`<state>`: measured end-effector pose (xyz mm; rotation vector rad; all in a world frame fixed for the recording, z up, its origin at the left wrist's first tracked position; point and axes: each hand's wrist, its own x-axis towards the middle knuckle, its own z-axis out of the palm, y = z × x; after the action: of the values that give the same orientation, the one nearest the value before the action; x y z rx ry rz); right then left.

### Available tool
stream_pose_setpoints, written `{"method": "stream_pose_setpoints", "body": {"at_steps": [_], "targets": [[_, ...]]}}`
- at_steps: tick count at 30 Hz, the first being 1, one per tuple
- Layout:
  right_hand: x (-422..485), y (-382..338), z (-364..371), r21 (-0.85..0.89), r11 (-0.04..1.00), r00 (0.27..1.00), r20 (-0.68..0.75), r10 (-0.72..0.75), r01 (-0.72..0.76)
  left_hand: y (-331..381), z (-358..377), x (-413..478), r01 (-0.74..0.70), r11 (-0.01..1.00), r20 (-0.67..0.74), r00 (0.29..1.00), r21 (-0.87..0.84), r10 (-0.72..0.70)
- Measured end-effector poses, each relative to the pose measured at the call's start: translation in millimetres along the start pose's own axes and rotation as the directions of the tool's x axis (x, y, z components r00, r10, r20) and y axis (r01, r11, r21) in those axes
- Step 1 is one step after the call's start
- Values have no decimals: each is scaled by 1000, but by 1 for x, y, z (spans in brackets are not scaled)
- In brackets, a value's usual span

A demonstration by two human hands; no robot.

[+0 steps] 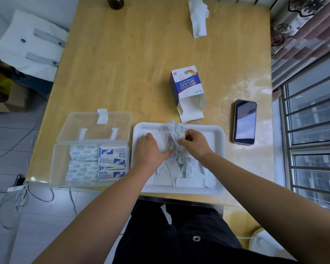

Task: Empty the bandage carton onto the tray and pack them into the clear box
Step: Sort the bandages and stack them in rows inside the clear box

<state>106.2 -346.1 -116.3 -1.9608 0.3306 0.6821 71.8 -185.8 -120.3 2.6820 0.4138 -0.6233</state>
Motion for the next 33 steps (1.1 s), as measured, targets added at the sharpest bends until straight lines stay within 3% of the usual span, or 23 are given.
{"method": "stream_pose_setpoints", "body": {"at_steps": [6, 13, 20, 24, 28, 30, 33], "targets": [[-2, 11, -5, 79, 994, 997, 38, 72, -74, 2, -2, 0, -10, 999, 13, 1000, 35, 9], [-4, 9, -9, 219, 967, 990, 93, 108, -126, -15, -8, 0, 98, 975, -71, 991, -200, -114], [-8, 6, -12, 269, 951, 982, 148, 113, -150, -19, 0, 2, 170, 877, 27, 984, -450, -177], [-15, 3, -8, 239, 962, 967, 243, 76, -136, 1, -7, -14, 122, 708, 147, 989, -696, -26], [-17, 0, -9, 279, 950, 964, 256, 68, -141, 11, -12, -24, 98, 598, 200, 974, -796, 107], [-18, 2, -15, 274, 949, 963, 257, 84, -156, 12, -12, -25, 99, 589, 216, 967, -802, 132], [-22, 3, -25, 137, 983, 962, 259, 83, -122, 20, -13, -29, 94, 658, 250, 957, -748, 147]]}}
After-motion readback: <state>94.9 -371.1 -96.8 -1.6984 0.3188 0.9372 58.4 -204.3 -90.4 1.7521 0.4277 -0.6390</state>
